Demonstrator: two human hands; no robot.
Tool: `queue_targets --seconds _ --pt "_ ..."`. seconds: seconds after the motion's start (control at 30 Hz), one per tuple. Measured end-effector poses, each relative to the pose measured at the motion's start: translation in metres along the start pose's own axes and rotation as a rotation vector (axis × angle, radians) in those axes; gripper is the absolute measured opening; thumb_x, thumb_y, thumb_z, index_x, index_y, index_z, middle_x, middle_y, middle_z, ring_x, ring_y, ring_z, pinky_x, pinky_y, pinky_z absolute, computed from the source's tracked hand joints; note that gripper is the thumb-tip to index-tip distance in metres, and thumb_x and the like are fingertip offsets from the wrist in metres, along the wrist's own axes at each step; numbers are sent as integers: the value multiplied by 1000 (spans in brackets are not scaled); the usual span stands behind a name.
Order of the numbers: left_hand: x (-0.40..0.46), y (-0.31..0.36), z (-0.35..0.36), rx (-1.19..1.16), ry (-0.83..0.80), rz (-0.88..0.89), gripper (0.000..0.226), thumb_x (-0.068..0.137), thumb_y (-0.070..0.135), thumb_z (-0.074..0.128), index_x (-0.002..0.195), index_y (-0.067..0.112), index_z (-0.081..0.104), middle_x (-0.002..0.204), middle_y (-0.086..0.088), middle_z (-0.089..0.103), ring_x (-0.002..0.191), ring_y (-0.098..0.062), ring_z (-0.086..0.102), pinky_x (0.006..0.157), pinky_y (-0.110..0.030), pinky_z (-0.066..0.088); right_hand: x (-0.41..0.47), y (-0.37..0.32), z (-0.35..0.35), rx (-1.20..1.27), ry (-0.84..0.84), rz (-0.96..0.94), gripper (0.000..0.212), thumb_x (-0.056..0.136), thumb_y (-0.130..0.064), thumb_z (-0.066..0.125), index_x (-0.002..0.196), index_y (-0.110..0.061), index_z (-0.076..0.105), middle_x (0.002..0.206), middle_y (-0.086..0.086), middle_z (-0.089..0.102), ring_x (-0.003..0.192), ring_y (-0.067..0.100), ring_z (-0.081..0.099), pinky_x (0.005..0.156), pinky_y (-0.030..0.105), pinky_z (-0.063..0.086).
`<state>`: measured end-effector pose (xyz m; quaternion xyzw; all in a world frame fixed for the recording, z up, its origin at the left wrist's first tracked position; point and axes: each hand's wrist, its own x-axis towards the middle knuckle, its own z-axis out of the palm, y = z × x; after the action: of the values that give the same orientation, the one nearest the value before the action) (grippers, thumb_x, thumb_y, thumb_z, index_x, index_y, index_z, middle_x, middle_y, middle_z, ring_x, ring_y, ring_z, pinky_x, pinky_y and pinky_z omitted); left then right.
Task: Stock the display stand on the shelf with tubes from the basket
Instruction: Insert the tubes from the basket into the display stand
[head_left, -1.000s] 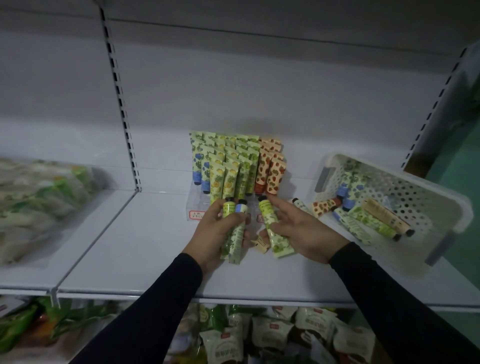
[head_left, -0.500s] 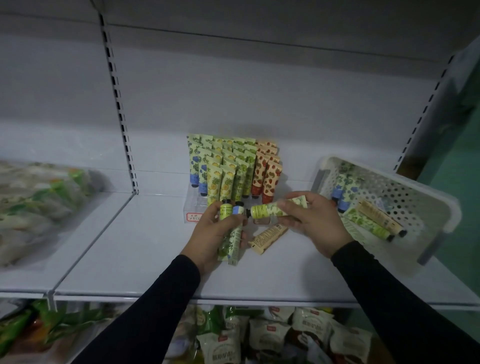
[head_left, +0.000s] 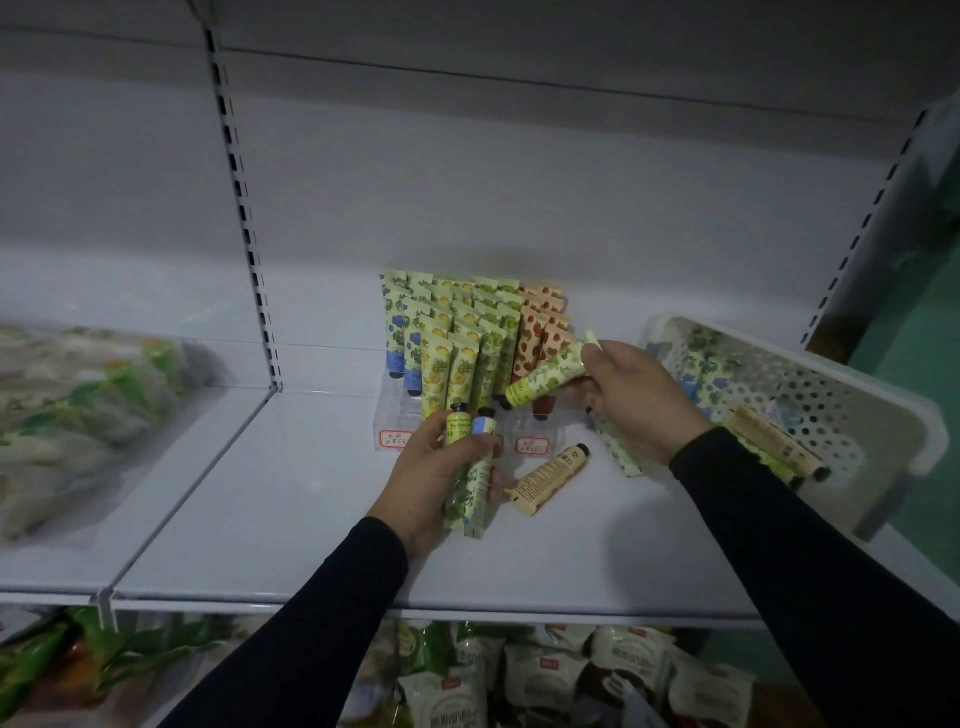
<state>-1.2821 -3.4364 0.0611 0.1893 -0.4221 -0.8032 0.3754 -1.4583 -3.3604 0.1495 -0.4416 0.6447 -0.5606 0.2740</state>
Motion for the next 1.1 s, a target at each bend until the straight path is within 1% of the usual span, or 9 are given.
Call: queue_targets --seconds 0.1,0.27,0.37,0.47,0.53,0.6,0.67,0.87,1.1 --pt "-1 1 1 -12 -9 -15 35 71 1 70 102 12 58 91 -23 62 61 -28 56 58 -37 52 1 -12 -3 -88 64 -103 23 100 -22 50 102 -8 69 104 7 72 91 11 70 85 23 56" --pt "-2 2 2 -3 -13 -11 33 74 0 68 103 10 56 90 -23 61 59 -29 57 55 -35 52 10 -18 0 -149 223 -189 15 85 -30 72 90 -17 76 86 2 76 79 14 72 85 37 59" --pt "-2 2 1 7 -12 -12 31 77 -1 67 104 10 56 91 -23 61 59 -28 57 55 -35 52 14 -23 5 -246 274 -237 18 83 -33 73 82 -15 76 76 4 74 68 13 66 82 38 58" --pt "-2 3 2 21 1 -16 36 72 3 69 104 10 56 90 -22 62 58 -28 57 54 -34 51 19 -26 10 -270 261 -236 22 86 -31 71 76 -12 74 72 7 73 71 24 69 83 38 57" --pt "-2 3 3 16 -3 -17 37 72 2 69 105 10 55 89 -21 62 57 -28 57 54 -34 52 23 -26 12 -304 228 -232 22 89 -31 67 76 -14 74 72 5 73 70 21 69 79 28 56" --pt "-3 3 3 9 -9 -16 37 72 2 68 106 10 54 88 -21 62 56 -28 58 54 -34 52 24 -26 14 -345 205 -245 23 91 -30 65 74 -17 74 69 2 72 59 8 63 65 11 51" --pt "-3 4 3 15 -14 -10 37 75 0 68 107 9 53 89 -22 61 55 -29 58 53 -34 52 26 -25 17 -373 199 -260 27 92 -29 63 68 -18 72 65 -1 70 53 1 57 55 4 44" --pt "-4 5 4 28 -25 0 24 86 -6 60 103 8 52 81 -19 61 54 -29 58 50 -34 52 31 -18 26 -420 183 -283 33 92 -29 63 59 -26 66 62 -6 69 62 -3 64 57 1 41" --pt "-4 5 5 34 -15 6 27 82 -4 64 104 8 53 83 -21 61 54 -29 59 52 -34 52 37 -15 35 -553 202 -342 31 90 -27 65 64 -10 69 59 -7 64 56 3 57 63 15 41"
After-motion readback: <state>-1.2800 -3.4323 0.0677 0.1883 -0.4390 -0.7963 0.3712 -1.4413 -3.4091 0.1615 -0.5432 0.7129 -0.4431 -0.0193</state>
